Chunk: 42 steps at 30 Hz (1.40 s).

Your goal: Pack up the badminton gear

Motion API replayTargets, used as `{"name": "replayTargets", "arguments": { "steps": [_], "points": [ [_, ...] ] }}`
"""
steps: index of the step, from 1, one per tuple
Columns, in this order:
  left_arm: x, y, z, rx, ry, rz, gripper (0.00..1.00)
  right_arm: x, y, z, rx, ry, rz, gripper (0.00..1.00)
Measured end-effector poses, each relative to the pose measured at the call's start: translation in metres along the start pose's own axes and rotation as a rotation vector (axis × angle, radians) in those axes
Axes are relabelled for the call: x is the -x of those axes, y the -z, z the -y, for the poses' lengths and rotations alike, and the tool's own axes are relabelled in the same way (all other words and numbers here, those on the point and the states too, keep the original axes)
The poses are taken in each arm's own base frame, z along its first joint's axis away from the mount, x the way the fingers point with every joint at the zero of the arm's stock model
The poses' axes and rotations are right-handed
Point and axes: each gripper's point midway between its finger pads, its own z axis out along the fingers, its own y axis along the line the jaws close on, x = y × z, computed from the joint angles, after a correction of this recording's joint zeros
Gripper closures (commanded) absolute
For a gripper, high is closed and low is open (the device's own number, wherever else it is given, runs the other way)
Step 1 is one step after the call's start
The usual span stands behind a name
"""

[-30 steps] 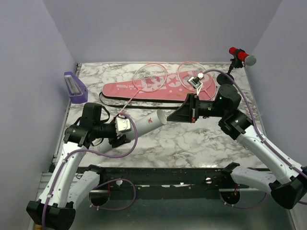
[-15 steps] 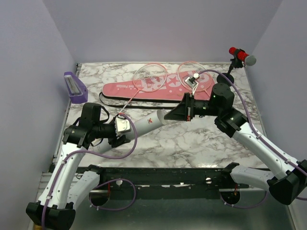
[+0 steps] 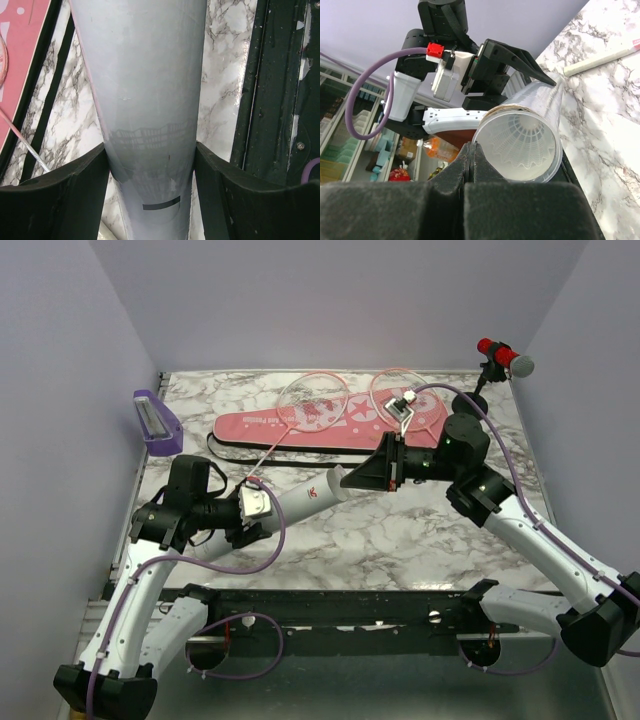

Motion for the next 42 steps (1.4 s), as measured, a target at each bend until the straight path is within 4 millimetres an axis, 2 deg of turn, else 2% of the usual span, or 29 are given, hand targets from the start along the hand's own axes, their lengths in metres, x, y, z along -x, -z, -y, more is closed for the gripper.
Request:
{"name": "replayTargets", "arguments": {
  "steps": [15, 33, 37, 40, 42],
  "points": [
    [0.001, 0.001, 0.001, 0.005, -0.008, 0.004, 0.31, 0.004, 0.0, -0.012, 0.043, 0.006, 0.026, 1.0],
    [0.0, 0.002, 0.002, 0.003, -0.004, 0.002, 0.31, -0.012, -0.002, 0.007, 0.02, -0.024, 0.002, 1.0],
    [0.0, 0.002, 0.003, 0.002, -0.003, 0.001, 0.31, -0.011, -0.002, 0.005, 0.029, -0.018, 0.008, 1.0],
    [0.0, 0.002, 0.003, 0.003, -0.003, 0.002, 0.31, -0.01, -0.003, 0.003, 0.038, -0.015, 0.01, 0.9],
    [0.0, 0.002, 0.003, 0.003, -0.003, 0.002, 0.31, -0.01, -0.003, 0.002, 0.043, -0.016, 0.013, 0.89]
  ]
}}
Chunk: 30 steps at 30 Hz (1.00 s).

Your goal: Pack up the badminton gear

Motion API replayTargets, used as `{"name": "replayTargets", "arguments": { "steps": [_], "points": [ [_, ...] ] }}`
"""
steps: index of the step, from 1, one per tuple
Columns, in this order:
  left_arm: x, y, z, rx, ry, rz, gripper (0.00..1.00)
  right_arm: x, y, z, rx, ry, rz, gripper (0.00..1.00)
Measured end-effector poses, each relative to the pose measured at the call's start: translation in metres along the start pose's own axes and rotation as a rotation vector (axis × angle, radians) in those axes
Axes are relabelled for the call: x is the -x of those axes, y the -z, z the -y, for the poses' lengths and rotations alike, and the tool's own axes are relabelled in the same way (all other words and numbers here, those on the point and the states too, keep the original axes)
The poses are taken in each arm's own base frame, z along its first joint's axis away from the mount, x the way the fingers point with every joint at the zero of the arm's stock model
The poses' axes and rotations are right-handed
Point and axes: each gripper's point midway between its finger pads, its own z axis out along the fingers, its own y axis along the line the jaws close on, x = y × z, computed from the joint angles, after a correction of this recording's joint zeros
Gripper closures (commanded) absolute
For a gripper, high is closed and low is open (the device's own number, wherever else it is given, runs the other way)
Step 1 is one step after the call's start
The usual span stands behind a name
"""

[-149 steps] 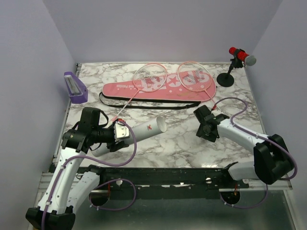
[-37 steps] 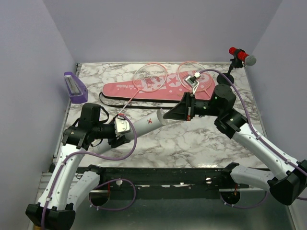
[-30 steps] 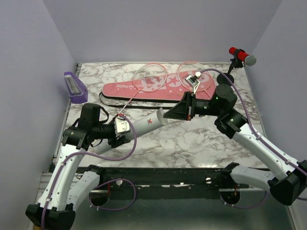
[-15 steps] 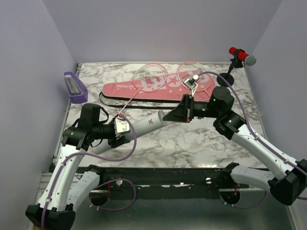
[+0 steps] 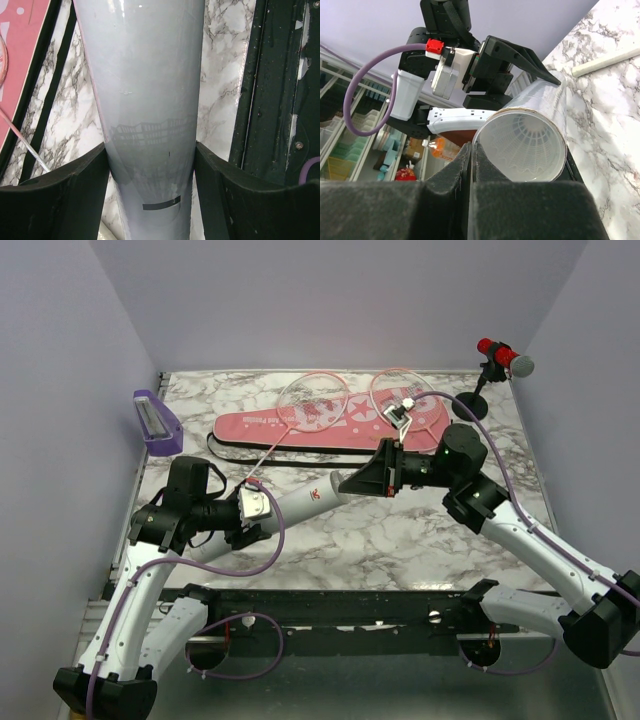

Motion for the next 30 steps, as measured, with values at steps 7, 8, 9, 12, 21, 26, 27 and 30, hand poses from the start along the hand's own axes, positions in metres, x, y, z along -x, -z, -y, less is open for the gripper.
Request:
{"name": "replayTargets", "arguments": {
  "steps": [7, 8, 9, 12, 21, 26, 27, 30],
  "points": [
    [0.0, 0.0, -0.0001, 0.0, -0.002, 0.0, 0.31, -0.0017, -0.0007, 0.0024, 0.008, -0.014, 0.006, 0.73],
    [0.0, 0.0, 0.0, 0.0, -0.002, 0.0, 0.31, -0.002, -0.001, 0.0031, 0.008, -0.017, 0.006, 0.69],
    [0.0, 0.0, 0.0, 0.0, -0.004, 0.0, 0.31, -0.0021, -0.0014, 0.0039, 0.008, -0.02, 0.006, 0.66],
    [0.0003, 0.0003, 0.0, 0.001, -0.007, 0.001, 0.31, -0.0024, -0.0026, 0.0058, 0.008, -0.029, 0.004, 0.59],
    [0.0002, 0.0007, 0.0008, 0.0, -0.009, 0.0, 0.31, -0.0018, -0.0044, 0.0029, 0.021, -0.024, 0.007, 0.58],
    [-0.0001, 0.0008, 0.0012, -0.001, -0.008, -0.001, 0.31, -0.0014, -0.005, 0.0041, 0.018, -0.029, 0.008, 0.58],
    [-0.0002, 0.0008, 0.0013, -0.001, -0.007, -0.001, 0.31, -0.0012, -0.0054, 0.0048, 0.017, -0.03, 0.008, 0.58],
    [-0.0015, 0.001, 0.0026, -0.005, -0.004, -0.006, 0.31, -0.001, -0.0068, 0.0073, 0.013, -0.034, 0.008, 0.55]
  ]
}}
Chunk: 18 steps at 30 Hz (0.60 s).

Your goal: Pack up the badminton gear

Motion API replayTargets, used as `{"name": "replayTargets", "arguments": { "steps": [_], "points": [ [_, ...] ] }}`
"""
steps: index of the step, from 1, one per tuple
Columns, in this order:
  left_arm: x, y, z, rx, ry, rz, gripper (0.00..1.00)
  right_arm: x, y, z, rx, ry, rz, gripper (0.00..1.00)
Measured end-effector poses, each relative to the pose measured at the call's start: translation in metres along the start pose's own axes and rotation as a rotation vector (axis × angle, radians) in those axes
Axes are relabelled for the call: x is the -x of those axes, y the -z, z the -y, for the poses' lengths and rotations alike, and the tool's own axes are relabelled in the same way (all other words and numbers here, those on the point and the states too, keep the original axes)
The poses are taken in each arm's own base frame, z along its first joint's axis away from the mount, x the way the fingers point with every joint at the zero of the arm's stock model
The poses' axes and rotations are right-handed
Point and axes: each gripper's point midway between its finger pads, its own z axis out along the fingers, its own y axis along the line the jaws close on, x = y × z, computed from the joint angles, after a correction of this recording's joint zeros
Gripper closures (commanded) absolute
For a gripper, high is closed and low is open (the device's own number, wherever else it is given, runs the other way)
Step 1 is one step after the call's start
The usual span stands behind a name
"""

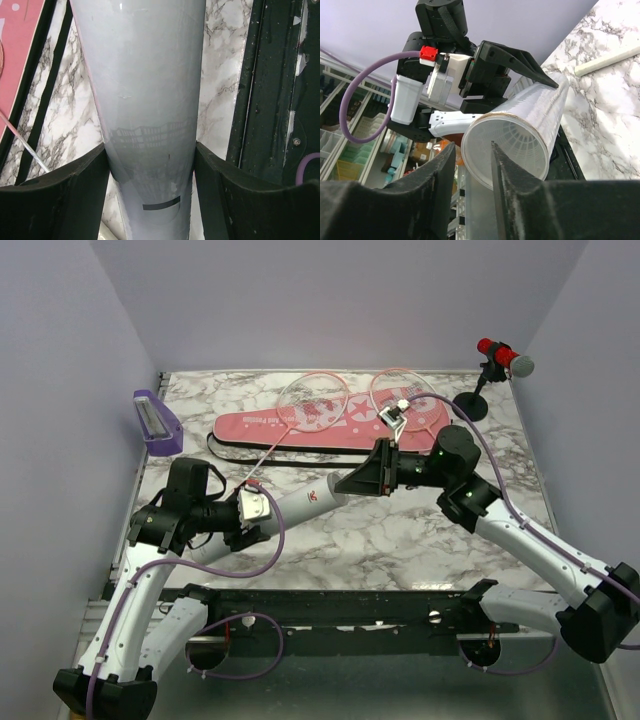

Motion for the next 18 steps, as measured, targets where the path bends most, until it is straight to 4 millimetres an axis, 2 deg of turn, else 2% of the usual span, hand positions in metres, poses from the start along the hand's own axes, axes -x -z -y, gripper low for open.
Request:
{"name": "replayTargets", "arguments": {
  "steps": [2, 18],
  "points": [
    [-0.002, 0.0, 0.002, -0.004, 0.006, -0.006, 0.31, 0.0, -0.001, 0.002, -0.004, -0.006, -0.002, 0.51],
    [-0.015, 0.002, 0.008, -0.012, 0.041, -0.063, 0.31, -0.011, -0.014, 0.005, -0.01, -0.007, -0.022, 0.51]
  ]
}}
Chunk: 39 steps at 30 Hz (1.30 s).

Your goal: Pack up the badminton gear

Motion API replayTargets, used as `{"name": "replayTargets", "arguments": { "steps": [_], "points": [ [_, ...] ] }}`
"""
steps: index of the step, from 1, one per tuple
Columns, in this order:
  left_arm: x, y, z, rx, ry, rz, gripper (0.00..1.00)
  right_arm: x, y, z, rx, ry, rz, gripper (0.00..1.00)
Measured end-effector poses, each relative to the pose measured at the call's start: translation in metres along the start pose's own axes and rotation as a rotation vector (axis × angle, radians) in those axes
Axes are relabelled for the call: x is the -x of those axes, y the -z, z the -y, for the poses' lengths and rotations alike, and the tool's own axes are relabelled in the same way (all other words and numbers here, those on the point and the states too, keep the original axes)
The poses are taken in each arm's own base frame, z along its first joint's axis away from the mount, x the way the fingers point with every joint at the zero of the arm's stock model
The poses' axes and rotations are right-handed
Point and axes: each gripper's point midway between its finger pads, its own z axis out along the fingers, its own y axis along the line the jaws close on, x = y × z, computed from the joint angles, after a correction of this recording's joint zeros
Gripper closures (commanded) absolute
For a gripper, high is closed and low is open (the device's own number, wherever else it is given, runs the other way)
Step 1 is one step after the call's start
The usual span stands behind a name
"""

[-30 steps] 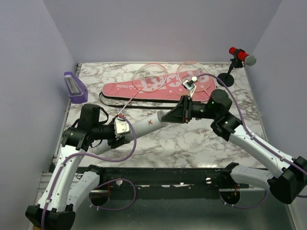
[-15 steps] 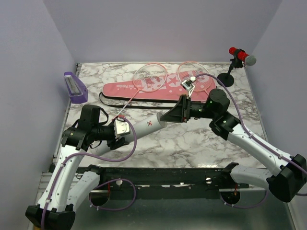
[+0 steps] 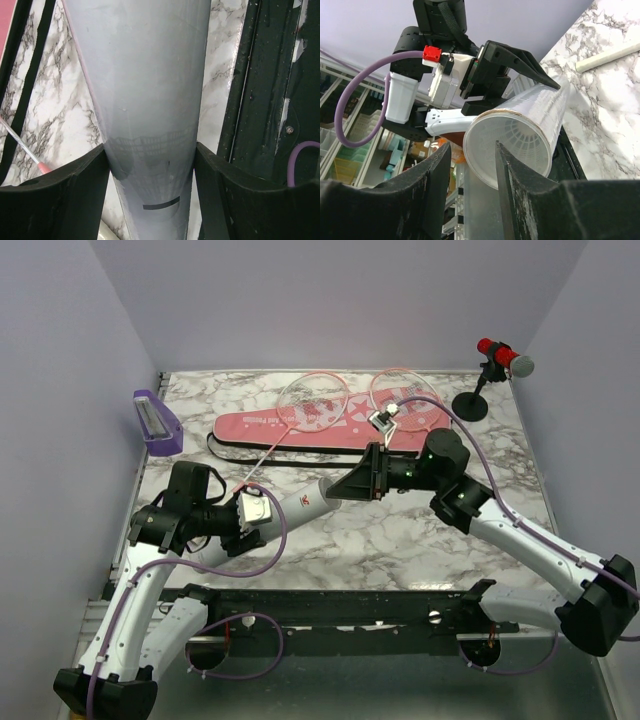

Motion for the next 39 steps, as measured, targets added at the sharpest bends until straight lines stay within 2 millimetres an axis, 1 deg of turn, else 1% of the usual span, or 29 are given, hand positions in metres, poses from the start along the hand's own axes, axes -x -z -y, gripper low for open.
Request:
{"name": "replayTargets", "arguments": {
  "steps": [9, 14, 17, 30, 39],
  "points": [
    [-0.004, 0.0, 0.002, -0.003, 0.01, -0.016, 0.31, 0.002, -0.004, 0.003, -0.032, 0.011, -0.001, 0.5],
    [-0.001, -0.001, 0.0, -0.002, -0.009, -0.001, 0.31, 0.016, -0.008, -0.006, -0.057, 0.049, 0.014, 0.5],
    [0.002, -0.001, -0.002, 0.005, -0.025, 0.013, 0.31, 0.021, -0.01, -0.01, -0.059, 0.06, 0.014, 0.5],
    [0.001, -0.001, 0.0, 0.002, -0.021, 0.01, 0.31, 0.018, -0.011, -0.007, -0.062, 0.05, 0.008, 0.5],
    [-0.009, -0.001, 0.006, -0.015, 0.009, -0.024, 0.31, 0.006, -0.025, -0.009, -0.061, 0.053, -0.009, 0.51]
  ]
}}
